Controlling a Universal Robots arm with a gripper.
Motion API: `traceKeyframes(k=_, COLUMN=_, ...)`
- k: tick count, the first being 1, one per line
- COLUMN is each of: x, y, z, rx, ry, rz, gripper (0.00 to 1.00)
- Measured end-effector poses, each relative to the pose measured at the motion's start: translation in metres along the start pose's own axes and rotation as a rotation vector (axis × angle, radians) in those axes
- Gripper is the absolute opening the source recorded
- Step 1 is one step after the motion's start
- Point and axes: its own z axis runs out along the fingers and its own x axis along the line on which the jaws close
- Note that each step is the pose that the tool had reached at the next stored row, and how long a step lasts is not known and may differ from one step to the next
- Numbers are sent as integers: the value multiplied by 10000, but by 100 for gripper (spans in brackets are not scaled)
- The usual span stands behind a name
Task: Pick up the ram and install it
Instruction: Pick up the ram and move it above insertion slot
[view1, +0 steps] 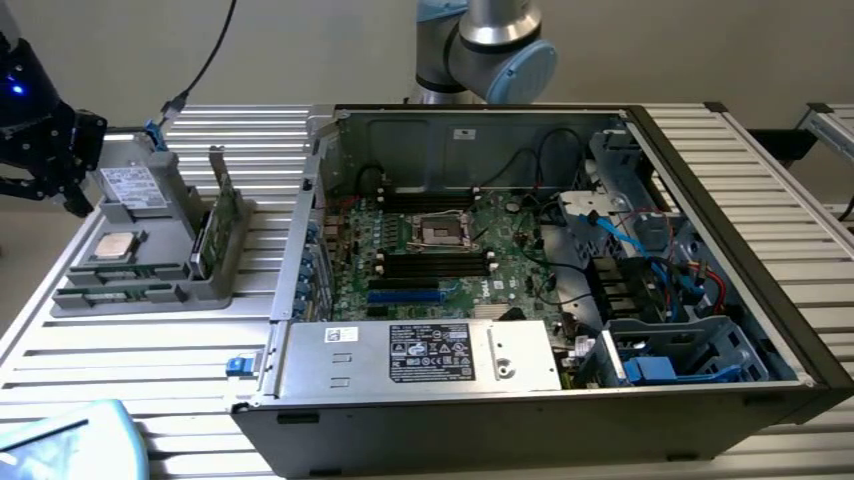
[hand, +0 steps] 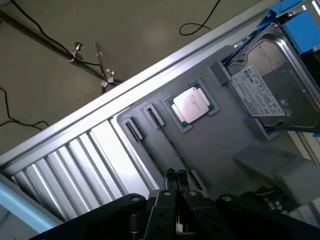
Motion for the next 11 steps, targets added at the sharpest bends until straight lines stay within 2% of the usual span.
traceKeyframes(k=2, x=0, y=-1, z=12, rx=-8, ry=17, rz=-273, gripper=10)
traceKeyframes(k=11, x=12, y=-8, z=14, rx=-17, ry=14, rz=-278, gripper=10)
